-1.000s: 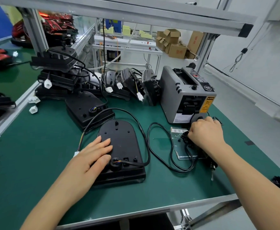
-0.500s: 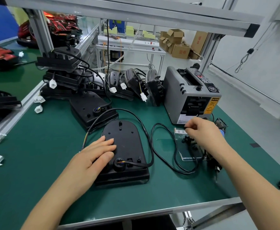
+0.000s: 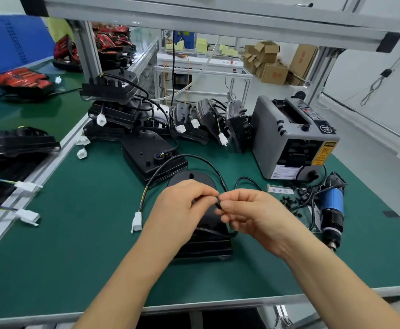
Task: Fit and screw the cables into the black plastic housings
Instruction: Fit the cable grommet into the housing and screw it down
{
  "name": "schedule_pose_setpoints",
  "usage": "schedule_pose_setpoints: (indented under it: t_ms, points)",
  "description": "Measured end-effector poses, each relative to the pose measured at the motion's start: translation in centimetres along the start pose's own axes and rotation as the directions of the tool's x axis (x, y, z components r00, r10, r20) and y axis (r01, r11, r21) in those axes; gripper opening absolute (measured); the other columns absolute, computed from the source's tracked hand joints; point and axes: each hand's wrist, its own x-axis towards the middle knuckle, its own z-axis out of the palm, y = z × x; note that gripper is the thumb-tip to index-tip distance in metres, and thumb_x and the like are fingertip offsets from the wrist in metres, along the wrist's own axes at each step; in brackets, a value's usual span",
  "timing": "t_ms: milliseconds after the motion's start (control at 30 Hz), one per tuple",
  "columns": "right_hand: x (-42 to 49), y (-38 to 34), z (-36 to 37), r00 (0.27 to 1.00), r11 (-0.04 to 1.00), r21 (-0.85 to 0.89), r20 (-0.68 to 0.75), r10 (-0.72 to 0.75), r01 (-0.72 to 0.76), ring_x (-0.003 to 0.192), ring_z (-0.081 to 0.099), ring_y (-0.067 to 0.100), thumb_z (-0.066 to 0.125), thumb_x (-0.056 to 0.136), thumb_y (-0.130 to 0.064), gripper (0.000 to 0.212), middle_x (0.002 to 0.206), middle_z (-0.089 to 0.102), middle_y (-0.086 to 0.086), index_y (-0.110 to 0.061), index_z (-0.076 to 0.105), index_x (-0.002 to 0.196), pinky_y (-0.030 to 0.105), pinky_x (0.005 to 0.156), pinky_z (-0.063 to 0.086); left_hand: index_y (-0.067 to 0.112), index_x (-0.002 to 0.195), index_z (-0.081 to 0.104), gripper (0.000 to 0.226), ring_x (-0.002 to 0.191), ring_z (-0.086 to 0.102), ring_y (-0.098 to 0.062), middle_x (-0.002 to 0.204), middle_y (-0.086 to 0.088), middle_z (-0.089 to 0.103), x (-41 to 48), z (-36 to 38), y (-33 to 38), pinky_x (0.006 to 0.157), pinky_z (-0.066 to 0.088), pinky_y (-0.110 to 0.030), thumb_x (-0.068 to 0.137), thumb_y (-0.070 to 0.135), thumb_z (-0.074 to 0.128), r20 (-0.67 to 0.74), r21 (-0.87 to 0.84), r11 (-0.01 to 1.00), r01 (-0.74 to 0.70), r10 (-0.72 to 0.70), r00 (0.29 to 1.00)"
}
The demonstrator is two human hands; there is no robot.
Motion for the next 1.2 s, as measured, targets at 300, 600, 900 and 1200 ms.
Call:
schedule_pose_setpoints:
  t_ms: [300, 600, 900, 1200]
  points:
    - [-0.3, 0.4, 1.6, 0.980, 0.984, -0.116, -0.134, -0.148, 0.133, 0.054, 0.062, 0.008, 0.061, 0.085, 0.004, 0.012, 0.064, 0.068, 0.002, -0.006, 0.068, 0.084, 0.017, 0.050, 0.048, 0.022, 0.083, 0.070, 0.005, 0.077, 0.053, 0.001, 0.079, 0.018, 0.060, -1.1, 0.2, 0.1, 0.069, 0.036, -0.008, 0.084, 0.017, 0.068, -0.081, 0.036, 0.999, 0.017, -0.014, 0.997]
    - [-0.6, 0.9, 2.6, 0.970, 0.982, 0.059, -0.178, -0.168, 0.181, 0.055, 0.063, 0.010, 0.061, 0.085, 0.001, 0.013, 0.068, 0.070, 0.007, -0.009, 0.069, 0.080, 0.018, 0.052, 0.051, 0.014, 0.076, 0.067, 0.014, 0.073, 0.053, -0.016, 0.078, 0.007, 0.062, -1.7, -0.4, 0.7, 0.068, 0.039, -0.024, 0.083, 0.024, 0.064, -0.129, 0.288, 0.948, -0.132, 0.175, 0.976]
    - [-1.6, 0.6, 1.5, 0.995, 0.996, 0.026, -0.046, -0.087, 0.088, 0.060, 0.062, 0.009, 0.073, 0.060, -0.024, 0.021, 0.072, 0.070, 0.004, -0.012, 0.073, 0.077, 0.019, 0.058, 0.052, 0.012, 0.080, 0.068, 0.019, 0.077, 0.049, -0.022, 0.083, 0.003, 0.058, -1.1, -1.5, 0.1, 0.069, 0.042, -0.035, 0.090, 0.021, 0.055, 0.025, 0.253, 0.894, -0.369, 0.376, 0.926]
    - [-2.4, 1.2, 1.8, 0.989, 0.989, 0.046, -0.063, -0.136, 0.139, 0.060, 0.060, 0.008, 0.073, 0.059, -0.030, 0.016, 0.069, 0.067, 0.003, -0.017, 0.074, 0.067, 0.018, 0.057, 0.049, 0.008, 0.078, 0.068, 0.010, 0.073, 0.045, -0.022, 0.085, 0.001, 0.053, -2.0, -0.6, -0.4, 0.063, 0.042, -0.037, 0.080, -0.002, 0.067, -0.104, 0.350, 0.830, -0.434, 0.495, 0.863]
